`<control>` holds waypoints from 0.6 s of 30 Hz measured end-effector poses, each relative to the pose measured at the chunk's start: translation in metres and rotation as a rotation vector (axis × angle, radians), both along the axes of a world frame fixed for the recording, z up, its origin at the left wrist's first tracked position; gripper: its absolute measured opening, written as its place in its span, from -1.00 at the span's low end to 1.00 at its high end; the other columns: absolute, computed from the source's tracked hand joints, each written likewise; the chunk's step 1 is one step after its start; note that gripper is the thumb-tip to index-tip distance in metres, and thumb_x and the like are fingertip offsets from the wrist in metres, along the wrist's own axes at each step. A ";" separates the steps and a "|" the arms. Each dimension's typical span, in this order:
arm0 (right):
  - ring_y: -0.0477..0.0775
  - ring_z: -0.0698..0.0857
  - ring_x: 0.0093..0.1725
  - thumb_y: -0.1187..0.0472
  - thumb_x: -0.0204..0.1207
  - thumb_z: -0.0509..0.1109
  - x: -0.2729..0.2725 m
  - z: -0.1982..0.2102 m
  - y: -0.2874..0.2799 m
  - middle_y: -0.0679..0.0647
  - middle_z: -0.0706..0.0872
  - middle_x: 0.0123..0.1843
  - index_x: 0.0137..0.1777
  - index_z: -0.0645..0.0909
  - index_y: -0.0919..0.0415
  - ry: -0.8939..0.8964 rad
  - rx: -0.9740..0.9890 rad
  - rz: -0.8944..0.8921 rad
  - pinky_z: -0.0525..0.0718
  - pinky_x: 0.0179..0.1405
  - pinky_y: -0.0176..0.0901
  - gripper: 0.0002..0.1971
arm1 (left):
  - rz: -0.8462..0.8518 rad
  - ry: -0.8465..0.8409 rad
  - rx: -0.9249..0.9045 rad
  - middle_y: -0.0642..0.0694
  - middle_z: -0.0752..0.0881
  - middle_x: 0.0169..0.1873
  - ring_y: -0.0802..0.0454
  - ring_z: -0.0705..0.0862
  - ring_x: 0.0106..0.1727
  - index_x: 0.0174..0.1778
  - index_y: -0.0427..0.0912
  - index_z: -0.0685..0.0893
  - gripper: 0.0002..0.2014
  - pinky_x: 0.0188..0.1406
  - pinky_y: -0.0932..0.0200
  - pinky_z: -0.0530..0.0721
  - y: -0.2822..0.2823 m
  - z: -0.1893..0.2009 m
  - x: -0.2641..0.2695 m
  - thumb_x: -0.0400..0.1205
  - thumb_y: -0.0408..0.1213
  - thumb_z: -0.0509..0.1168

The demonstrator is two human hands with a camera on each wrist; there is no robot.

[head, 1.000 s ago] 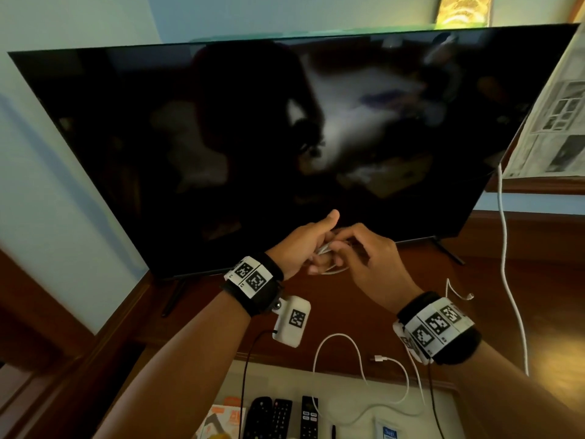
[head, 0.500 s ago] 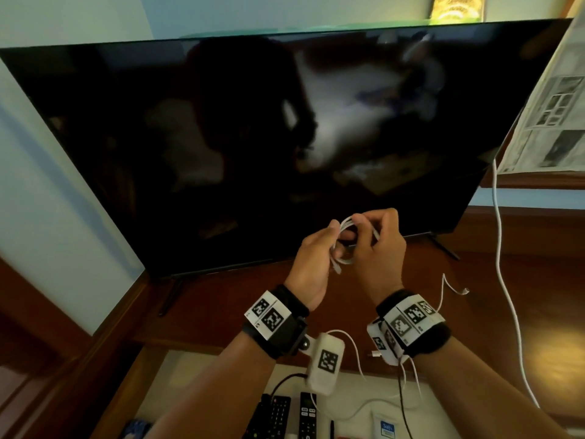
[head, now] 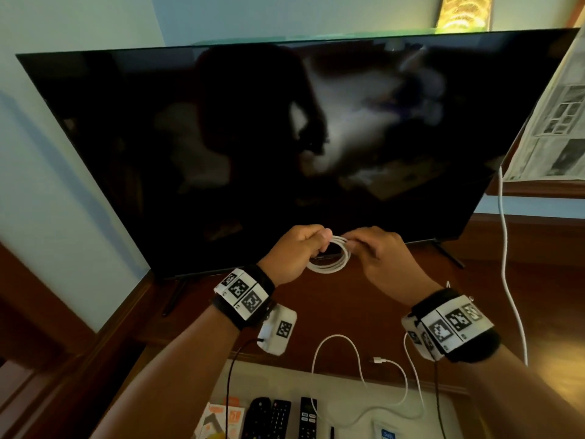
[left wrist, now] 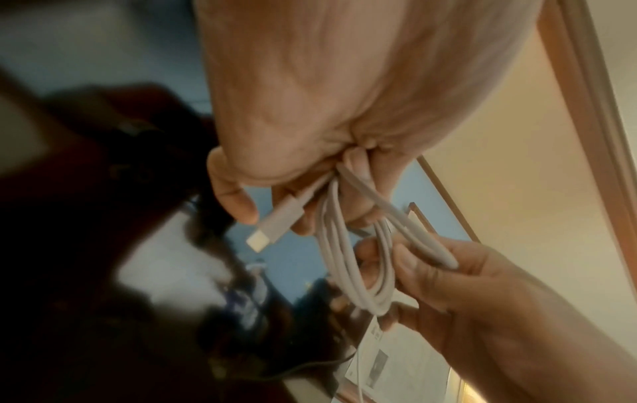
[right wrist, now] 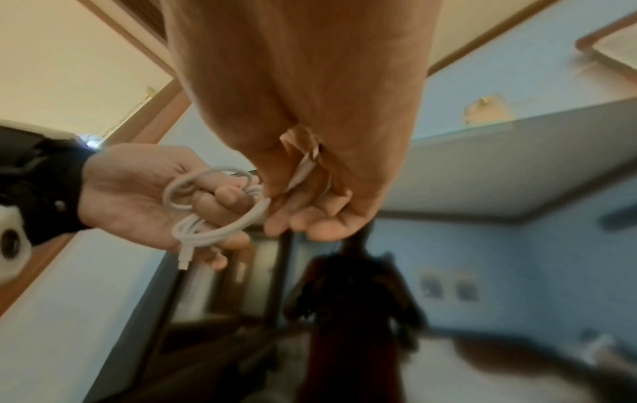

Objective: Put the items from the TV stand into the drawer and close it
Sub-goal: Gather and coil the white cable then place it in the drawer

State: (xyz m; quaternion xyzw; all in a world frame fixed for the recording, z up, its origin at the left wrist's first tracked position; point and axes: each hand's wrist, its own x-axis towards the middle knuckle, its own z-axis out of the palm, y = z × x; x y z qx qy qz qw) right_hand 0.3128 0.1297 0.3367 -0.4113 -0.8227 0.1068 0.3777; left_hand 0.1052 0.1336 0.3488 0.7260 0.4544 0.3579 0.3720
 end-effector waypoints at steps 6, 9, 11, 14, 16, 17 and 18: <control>-0.03 0.45 0.05 0.22 0.66 0.40 0.013 0.014 0.007 -0.19 0.61 0.05 0.15 0.75 -0.08 -0.348 0.191 -0.038 0.26 0.04 -0.12 -0.80 | -0.122 0.001 -0.048 -0.17 0.35 -0.34 -0.07 0.31 -0.27 -0.25 -0.21 0.50 -0.64 -0.17 0.17 0.35 -0.003 0.011 -0.008 0.87 -0.19 0.11; 0.04 0.51 -0.01 0.27 0.59 0.45 0.011 0.015 0.007 -0.11 0.67 -0.06 0.09 0.81 0.00 -0.363 0.326 -0.134 0.37 -0.01 -0.07 -0.81 | -0.180 -0.036 -0.093 0.01 0.32 -0.44 0.10 0.28 -0.38 -0.31 -0.09 0.51 -0.61 -0.21 0.22 0.31 -0.007 0.014 -0.010 0.86 -0.13 0.10; 0.03 0.63 -0.08 0.34 0.57 0.51 0.002 0.012 0.005 -0.07 0.77 -0.13 0.05 0.85 0.11 -0.089 0.206 -0.125 0.59 -0.08 -0.05 -0.84 | -0.206 -0.084 -0.110 0.08 0.29 -0.47 0.13 0.24 -0.41 -0.33 -0.04 0.50 -0.60 -0.26 0.24 0.29 -0.011 0.017 -0.006 0.85 -0.08 0.08; 0.00 0.86 -0.14 0.34 0.57 0.54 -0.011 0.011 0.001 0.03 0.90 -0.14 0.04 0.87 0.23 0.473 -0.250 -0.097 0.80 -0.07 -0.20 -0.89 | -0.149 -0.093 -0.054 0.12 0.33 -0.48 0.14 0.25 -0.41 -0.30 -0.10 0.50 -0.59 -0.30 0.28 0.31 -0.014 0.019 0.000 0.89 -0.14 0.05; 0.13 0.89 -0.14 0.42 0.59 0.48 -0.016 0.012 -0.003 0.19 0.90 -0.12 0.05 0.83 0.34 0.776 -0.543 -0.013 0.83 -0.09 -0.11 -0.87 | -0.091 -0.056 0.006 0.03 0.35 -0.44 0.13 0.29 -0.40 -0.27 -0.15 0.47 -0.61 -0.26 0.23 0.34 -0.013 0.018 0.004 0.89 -0.15 0.07; 0.17 0.88 -0.15 0.47 0.59 0.43 -0.017 0.013 -0.005 0.25 0.89 -0.11 0.07 0.81 0.39 0.899 -0.668 0.031 0.83 -0.13 -0.09 -0.85 | -0.065 -0.040 0.032 -0.03 0.36 -0.41 0.10 0.33 -0.37 -0.27 -0.13 0.45 -0.61 -0.22 0.15 0.38 -0.013 0.016 0.005 0.88 -0.11 0.07; 0.21 0.87 -0.14 0.49 0.60 0.40 -0.017 0.014 -0.007 0.30 0.88 -0.08 0.11 0.79 0.42 0.982 -0.759 0.062 0.84 -0.14 -0.08 -0.82 | -0.032 -0.006 0.064 -0.05 0.39 -0.39 0.06 0.37 -0.34 -0.28 -0.08 0.45 -0.61 -0.16 0.03 0.43 -0.014 0.014 0.006 0.86 -0.04 0.08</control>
